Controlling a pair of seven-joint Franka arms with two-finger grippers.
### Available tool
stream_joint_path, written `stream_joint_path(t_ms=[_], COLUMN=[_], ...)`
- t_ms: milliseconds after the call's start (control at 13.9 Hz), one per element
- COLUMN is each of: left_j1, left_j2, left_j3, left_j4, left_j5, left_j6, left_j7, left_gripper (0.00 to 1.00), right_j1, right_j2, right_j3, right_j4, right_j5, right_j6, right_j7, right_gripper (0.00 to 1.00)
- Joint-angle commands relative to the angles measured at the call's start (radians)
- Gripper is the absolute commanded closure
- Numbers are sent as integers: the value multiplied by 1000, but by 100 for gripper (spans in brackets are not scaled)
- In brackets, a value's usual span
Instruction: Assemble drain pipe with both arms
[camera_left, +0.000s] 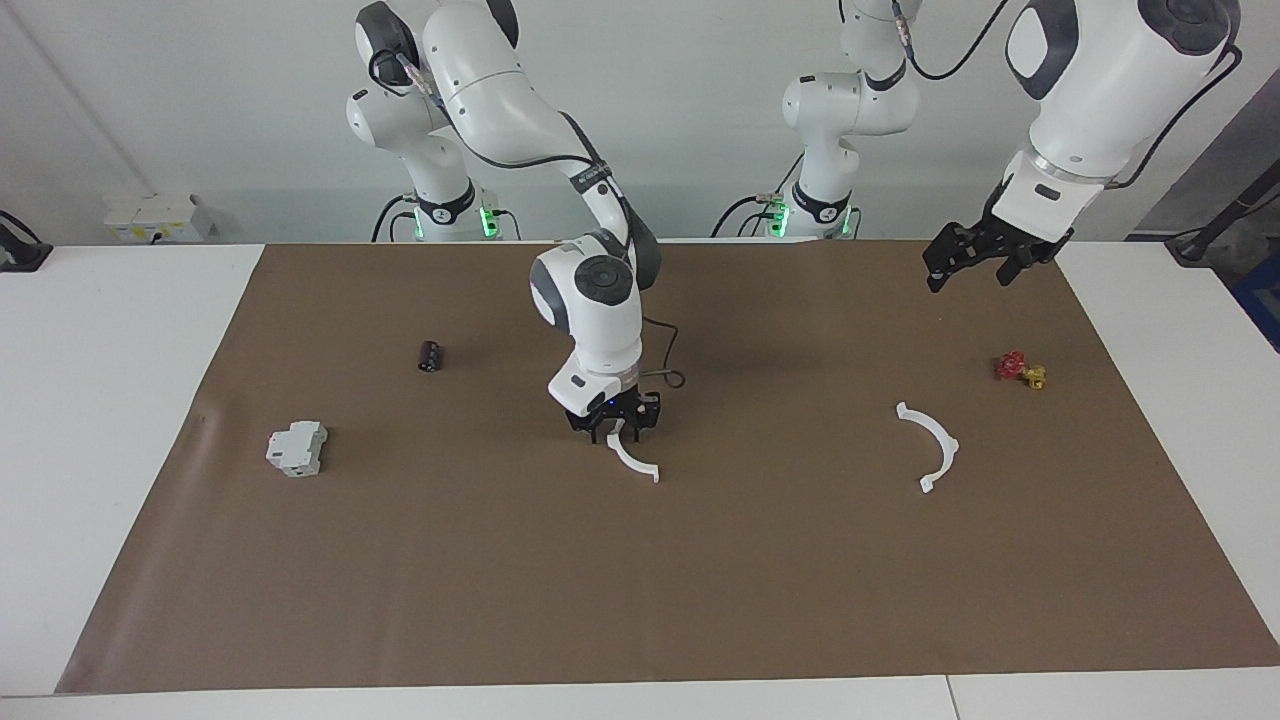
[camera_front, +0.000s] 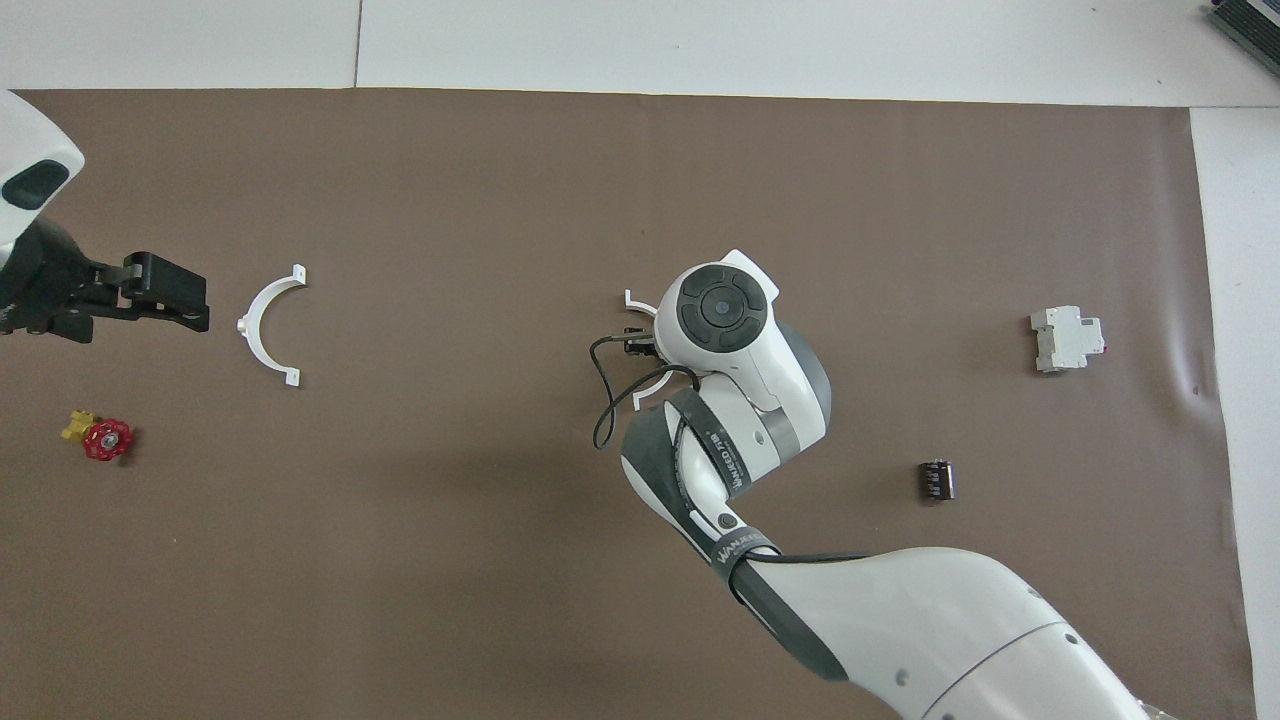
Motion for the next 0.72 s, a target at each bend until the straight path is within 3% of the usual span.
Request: stream_joint_path(t_ms=[0,72,288,360,648], left_j1=[-9,2,19,28,75], left_j2=[-43,-61,-167,-143,-4], left_j3=[4,4,6,6,6], left_j4=[-57,-105,-510,-556,-584], left_j5=[14,15,15,15,15], left_j6=[29,107,646,733,888], left_j7=[-11,-26,-38,-35,-21], left_gripper=[0,0,0,0,0], right_j1=[-75,-115,-245,-288,-402], right_j2=[-107,-139,-234,-257,-325], right_j3=[-2,-2,0,2,2], right_j4=[-26,-26,-26,-26,-37], right_j5=[-24,-35,-39,-39,-39], right_j6=[-70,-113,-253,-299,-486], right_j7=[6,-28,-172,-212,-333], right_gripper=[0,0,0,0,0])
